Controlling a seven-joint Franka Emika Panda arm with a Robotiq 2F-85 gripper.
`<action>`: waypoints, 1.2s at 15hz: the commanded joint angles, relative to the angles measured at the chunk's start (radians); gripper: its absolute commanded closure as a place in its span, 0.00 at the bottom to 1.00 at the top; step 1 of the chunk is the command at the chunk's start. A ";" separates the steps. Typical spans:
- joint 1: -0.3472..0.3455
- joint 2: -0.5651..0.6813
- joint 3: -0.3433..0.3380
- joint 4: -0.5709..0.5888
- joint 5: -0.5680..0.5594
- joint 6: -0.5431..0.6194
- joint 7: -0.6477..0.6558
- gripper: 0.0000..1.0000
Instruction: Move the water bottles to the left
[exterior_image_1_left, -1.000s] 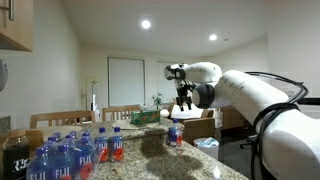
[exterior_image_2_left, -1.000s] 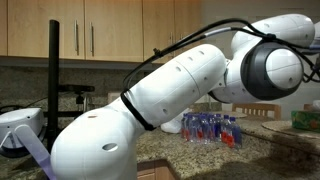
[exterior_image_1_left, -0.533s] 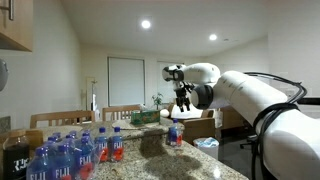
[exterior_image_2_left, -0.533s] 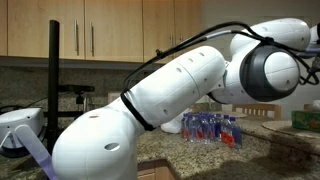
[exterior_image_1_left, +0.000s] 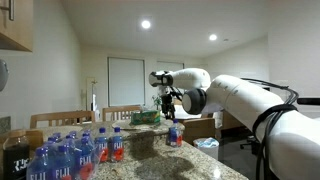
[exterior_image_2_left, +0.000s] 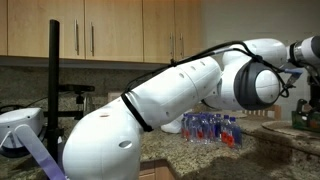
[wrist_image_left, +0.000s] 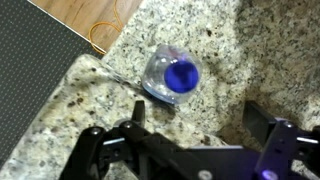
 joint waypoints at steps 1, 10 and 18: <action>0.035 0.017 0.013 -0.003 0.021 0.006 0.125 0.00; 0.037 -0.018 0.005 -0.001 0.025 0.019 0.308 0.00; 0.025 -0.014 0.008 -0.009 0.034 0.028 0.323 0.00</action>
